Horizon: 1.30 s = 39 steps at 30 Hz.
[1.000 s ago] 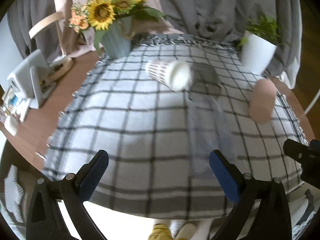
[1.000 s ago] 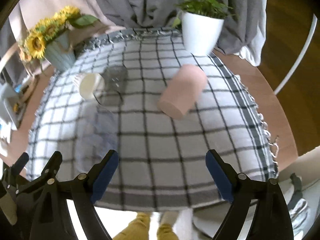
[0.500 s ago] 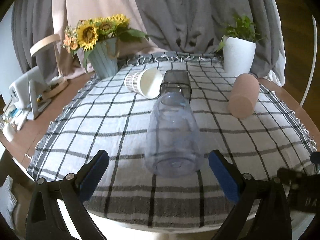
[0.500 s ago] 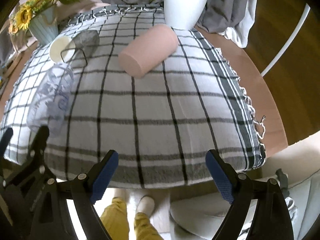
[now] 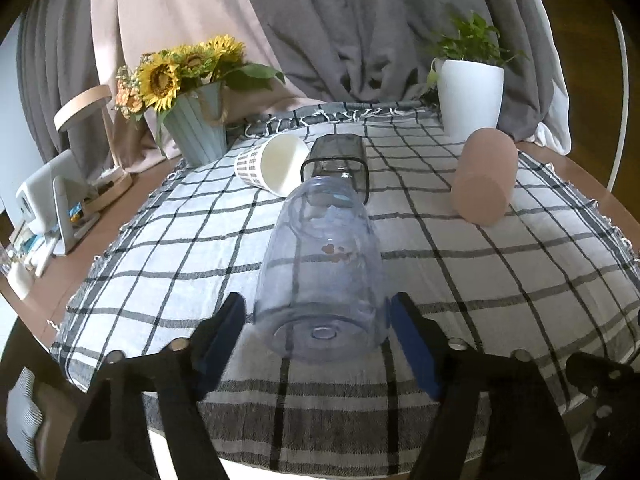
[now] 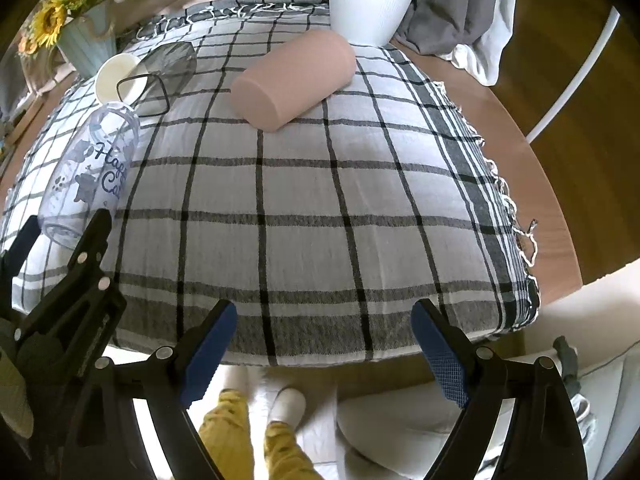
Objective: Flip cup upside down
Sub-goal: 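Carry the clear cup beside the glass tumbler and lower it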
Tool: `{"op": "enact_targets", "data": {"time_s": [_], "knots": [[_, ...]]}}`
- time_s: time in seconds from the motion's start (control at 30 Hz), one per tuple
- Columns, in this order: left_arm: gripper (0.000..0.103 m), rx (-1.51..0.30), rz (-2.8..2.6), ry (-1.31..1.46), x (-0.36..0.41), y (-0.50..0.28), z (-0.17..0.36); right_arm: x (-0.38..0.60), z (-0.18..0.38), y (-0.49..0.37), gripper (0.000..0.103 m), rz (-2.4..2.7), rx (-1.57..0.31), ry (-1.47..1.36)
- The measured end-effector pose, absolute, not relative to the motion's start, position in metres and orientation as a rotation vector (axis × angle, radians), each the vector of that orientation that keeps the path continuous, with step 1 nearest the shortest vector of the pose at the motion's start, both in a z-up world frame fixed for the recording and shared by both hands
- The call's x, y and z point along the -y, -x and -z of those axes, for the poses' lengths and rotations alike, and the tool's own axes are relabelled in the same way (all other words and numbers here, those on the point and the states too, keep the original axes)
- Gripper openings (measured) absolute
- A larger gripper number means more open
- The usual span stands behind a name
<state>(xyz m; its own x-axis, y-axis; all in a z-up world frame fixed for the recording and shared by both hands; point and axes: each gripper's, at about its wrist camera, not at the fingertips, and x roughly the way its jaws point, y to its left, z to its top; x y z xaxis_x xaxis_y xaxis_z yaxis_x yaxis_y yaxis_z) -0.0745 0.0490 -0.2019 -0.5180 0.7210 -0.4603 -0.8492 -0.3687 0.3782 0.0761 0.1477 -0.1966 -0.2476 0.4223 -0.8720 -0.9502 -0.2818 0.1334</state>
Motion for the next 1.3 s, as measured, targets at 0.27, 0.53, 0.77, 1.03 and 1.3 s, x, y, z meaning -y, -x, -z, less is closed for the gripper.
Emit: {"op": "enact_targets", "data": {"time_s": [0.27, 0.53, 0.77, 1.03, 1.3], "knots": [[0.070, -0.723, -1.997, 0.275, -0.050, 0.075, 0.198, -0.145, 0.198, -0.075, 0.089, -1.734, -0.872, 0.918], [0.070, -0.695, -1.974, 0.281, -0.040, 0.069, 0.176, -0.145, 0.183, -0.075, 0.089, -1.762, -0.851, 0.881], [0.070, -0.661, -1.965, 0.324, -0.041, 0.072, 0.154, -0.151, 0.162, -0.080, 0.089, -1.789, -0.854, 0.809], [0.070, -0.640, -1.957, 0.353, -0.060, 0.081, 0.136, -0.166, 0.140, -0.075, 0.089, -1.808, -0.850, 0.731], [0.070, -0.641, -1.937, 0.367, -0.082, 0.090, 0.123, -0.184, 0.127, -0.066, 0.089, -1.804, -0.862, 0.684]]}}
